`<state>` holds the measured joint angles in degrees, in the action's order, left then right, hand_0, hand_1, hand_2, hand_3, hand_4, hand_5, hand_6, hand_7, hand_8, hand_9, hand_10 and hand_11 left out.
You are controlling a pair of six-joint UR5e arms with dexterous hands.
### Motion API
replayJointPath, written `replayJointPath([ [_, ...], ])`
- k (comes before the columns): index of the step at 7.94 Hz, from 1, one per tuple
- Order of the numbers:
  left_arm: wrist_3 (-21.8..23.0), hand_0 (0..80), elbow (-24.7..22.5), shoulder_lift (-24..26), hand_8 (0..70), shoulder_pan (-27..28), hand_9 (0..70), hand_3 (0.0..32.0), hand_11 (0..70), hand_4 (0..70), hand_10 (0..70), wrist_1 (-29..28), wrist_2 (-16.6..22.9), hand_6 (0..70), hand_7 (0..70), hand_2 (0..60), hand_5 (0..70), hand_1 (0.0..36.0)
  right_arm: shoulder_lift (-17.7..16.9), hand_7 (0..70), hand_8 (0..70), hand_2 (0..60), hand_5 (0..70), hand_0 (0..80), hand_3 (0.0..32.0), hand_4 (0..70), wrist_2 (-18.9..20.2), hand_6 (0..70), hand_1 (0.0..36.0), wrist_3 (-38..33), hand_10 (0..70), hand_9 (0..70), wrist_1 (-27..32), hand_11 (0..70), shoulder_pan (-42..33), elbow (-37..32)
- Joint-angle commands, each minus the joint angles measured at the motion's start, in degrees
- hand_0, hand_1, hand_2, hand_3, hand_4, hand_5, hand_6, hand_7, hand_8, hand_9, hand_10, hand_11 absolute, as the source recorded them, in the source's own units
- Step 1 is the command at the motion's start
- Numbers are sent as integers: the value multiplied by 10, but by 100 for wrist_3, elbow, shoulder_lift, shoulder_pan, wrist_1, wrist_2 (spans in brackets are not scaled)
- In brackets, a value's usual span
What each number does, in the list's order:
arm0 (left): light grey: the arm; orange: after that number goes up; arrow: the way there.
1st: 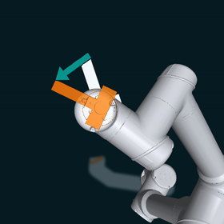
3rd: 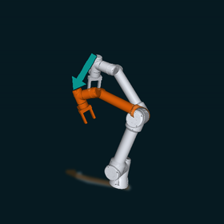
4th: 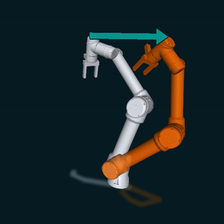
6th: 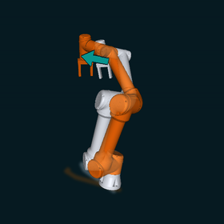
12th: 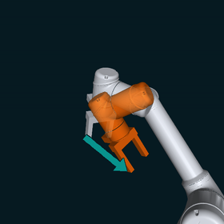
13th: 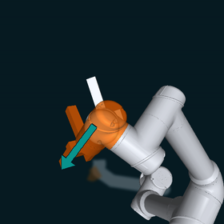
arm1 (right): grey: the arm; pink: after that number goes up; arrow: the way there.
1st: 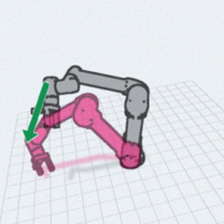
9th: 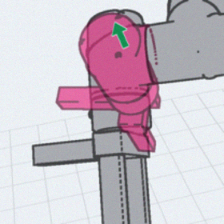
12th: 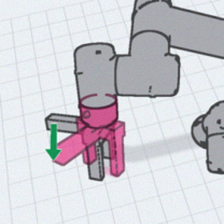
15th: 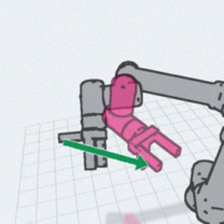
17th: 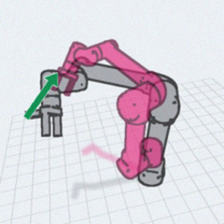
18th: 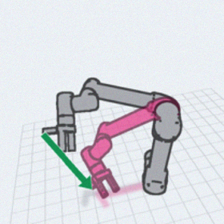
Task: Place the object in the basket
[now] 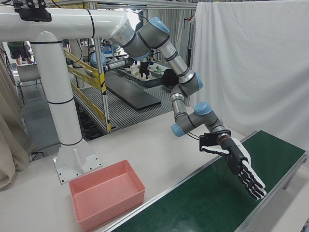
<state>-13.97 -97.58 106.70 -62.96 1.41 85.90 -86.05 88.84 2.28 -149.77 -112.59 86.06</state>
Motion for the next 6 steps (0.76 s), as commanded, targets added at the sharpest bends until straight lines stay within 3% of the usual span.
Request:
replayJointPath([
  [1, 0, 540, 3, 0, 28, -6, 20, 0, 2, 39, 0, 0, 6, 0, 0, 0, 46, 32, 0, 0, 0, 0, 0, 0, 0, 0, 2, 0, 0, 0, 0, 0, 0, 0, 0, -1],
  [6, 0, 541, -6, 0, 32, -6, 25, 0, 6, 40, 0, 0, 6, 0, 0, 0, 50, 32, 0, 0, 0, 0, 0, 0, 0, 0, -7, 0, 0, 0, 0, 0, 0, 0, 0, -1],
])
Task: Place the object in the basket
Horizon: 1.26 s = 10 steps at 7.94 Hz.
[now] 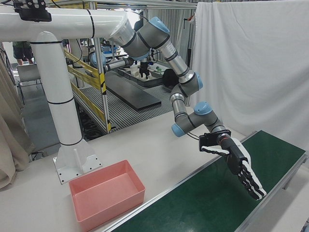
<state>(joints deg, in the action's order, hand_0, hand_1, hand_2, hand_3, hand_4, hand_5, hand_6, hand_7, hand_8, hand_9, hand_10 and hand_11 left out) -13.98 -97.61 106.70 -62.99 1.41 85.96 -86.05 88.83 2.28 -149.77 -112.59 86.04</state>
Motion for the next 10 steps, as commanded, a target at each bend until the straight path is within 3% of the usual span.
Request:
replayJointPath([
  [1, 0, 541, 5, 0, 33, 6, 25, 0, 5, 41, 0, 0, 0, 0, 0, 0, 51, 31, 0, 0, 0, 0, 0, 0, 0, 0, 3, 0, 0, 0, 0, 0, 0, 0, 0, 0],
  [10, 0, 532, 5, 0, 19, -11, 19, 0, 0, 9, 0, 0, 0, 0, 0, 0, 47, 26, 0, 0, 0, 0, 0, 0, 0, 0, 3, 0, 0, 0, 0, 0, 0, 0, 0, 9],
])
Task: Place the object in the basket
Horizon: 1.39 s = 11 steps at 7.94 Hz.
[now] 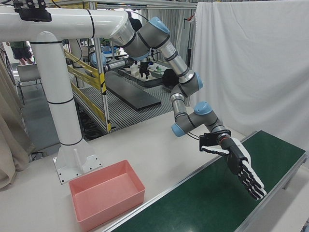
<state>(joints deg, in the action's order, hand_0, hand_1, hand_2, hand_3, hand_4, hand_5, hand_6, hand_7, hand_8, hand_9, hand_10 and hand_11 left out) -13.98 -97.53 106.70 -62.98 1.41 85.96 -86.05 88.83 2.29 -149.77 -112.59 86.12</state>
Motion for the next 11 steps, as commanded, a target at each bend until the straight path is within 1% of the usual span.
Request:
replayJointPath([
  [1, 0, 532, -12, 9, 17, -13, 16, 0, 0, 10, 0, 0, -9, 0, 0, 0, 49, 26, 0, 0, 0, 0, 0, 0, 0, 0, 3, 0, 0, 0, 0, 0, 0, 0, 0, 1],
  [2, 0, 535, -3, 0, 16, -4, 16, 0, 0, 11, 0, 0, 0, 0, 0, 0, 45, 28, 0, 0, 0, 0, 0, 0, 0, 0, 3, 0, 0, 0, 0, 0, 0, 0, 0, -8],
  [3, 0, 537, -3, 0, 35, -4, 27, 0, 3, 41, 0, 0, 0, 0, 0, 0, 51, 29, 0, 0, 0, 0, 0, 0, 0, 0, 3, 0, 0, 0, 0, 0, 0, 0, 0, 1],
  [4, 0, 536, -3, 0, 35, -4, 28, 0, 7, 43, 0, 0, 0, 0, 0, 0, 51, 28, 0, 0, 0, 0, 0, 0, 0, 0, -6, 0, 0, 0, 0, 0, 0, 0, 0, 1],
  [10, 0, 537, -3, 0, 35, 5, 28, 0, 3, 43, 0, 0, 0, 0, 0, 0, 54, 28, 0, 0, 0, 0, 0, 0, 0, 0, 3, 0, 0, 0, 0, 0, 0, 0, 0, 1],
  [11, 0, 532, -3, 0, 18, 5, 20, 0, 0, 13, 0, 0, -9, 0, 0, 0, 50, 26, 0, 0, 0, 0, 0, 0, 0, 0, 3, 0, 0, 0, 0, 0, 0, 0, 0, 1],
])
